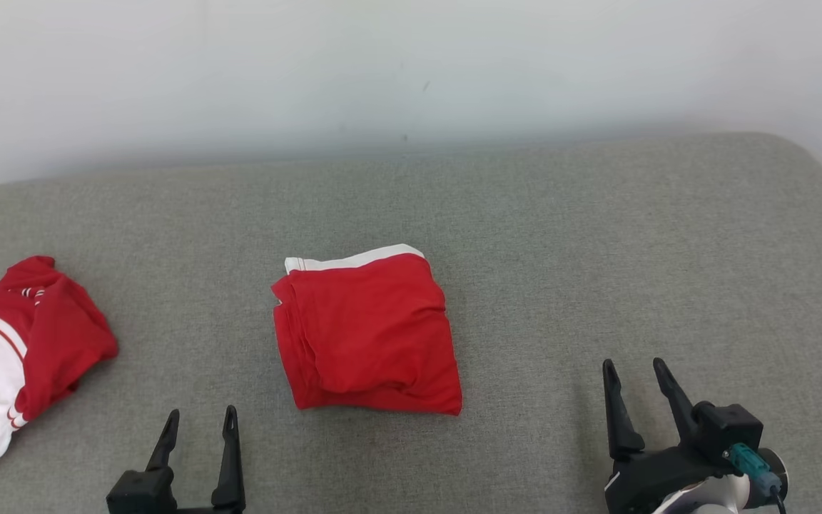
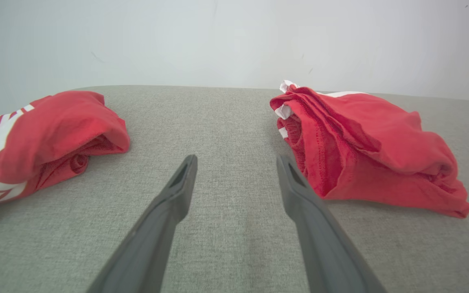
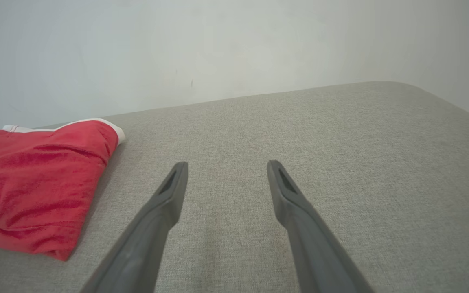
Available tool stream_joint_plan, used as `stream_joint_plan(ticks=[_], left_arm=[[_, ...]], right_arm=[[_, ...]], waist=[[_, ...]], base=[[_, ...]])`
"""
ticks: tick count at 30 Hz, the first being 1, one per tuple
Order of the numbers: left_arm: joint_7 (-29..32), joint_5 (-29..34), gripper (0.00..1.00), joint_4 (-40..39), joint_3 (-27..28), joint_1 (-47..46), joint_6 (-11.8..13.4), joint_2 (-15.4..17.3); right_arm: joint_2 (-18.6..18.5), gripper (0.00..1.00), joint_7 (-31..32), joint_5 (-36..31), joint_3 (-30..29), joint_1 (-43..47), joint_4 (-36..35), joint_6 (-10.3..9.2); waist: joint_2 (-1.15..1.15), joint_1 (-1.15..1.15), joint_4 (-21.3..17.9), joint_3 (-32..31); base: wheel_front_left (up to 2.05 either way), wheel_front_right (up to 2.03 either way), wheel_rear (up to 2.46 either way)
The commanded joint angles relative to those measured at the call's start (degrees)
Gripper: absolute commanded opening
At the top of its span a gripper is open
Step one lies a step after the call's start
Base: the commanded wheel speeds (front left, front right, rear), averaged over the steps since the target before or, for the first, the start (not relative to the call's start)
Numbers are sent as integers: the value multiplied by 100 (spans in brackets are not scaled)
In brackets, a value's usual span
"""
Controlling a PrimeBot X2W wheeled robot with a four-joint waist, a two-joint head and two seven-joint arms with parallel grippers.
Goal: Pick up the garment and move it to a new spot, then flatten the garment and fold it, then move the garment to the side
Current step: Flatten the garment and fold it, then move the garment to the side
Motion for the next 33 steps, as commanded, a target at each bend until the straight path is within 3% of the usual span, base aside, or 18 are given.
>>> stream_joint_plan(ticks=[1,20,28,33], left_arm=[[-18,60,100,-50,63,128,34,-3],[-18,197,100,-256,235,475,81,-2],[-18,162,100,-300,85,292,60,-2],[-18,136,100,-279,-54,181,25,-1]], right_arm=[[17,100,1,44,53,116,-35,-14],[18,100,0,158,321,377,-40,-14],[19,100,0,385,437,226,-48,-14],[18,100,1,666,899,-121,186,-14]], waist=[[0,0,-55,-87],[0,0,-40,-328],[0,0,145,-29],[0,0,316,205]], base=[[0,0,0],[0,0,0],[0,0,0],[0,0,0]])
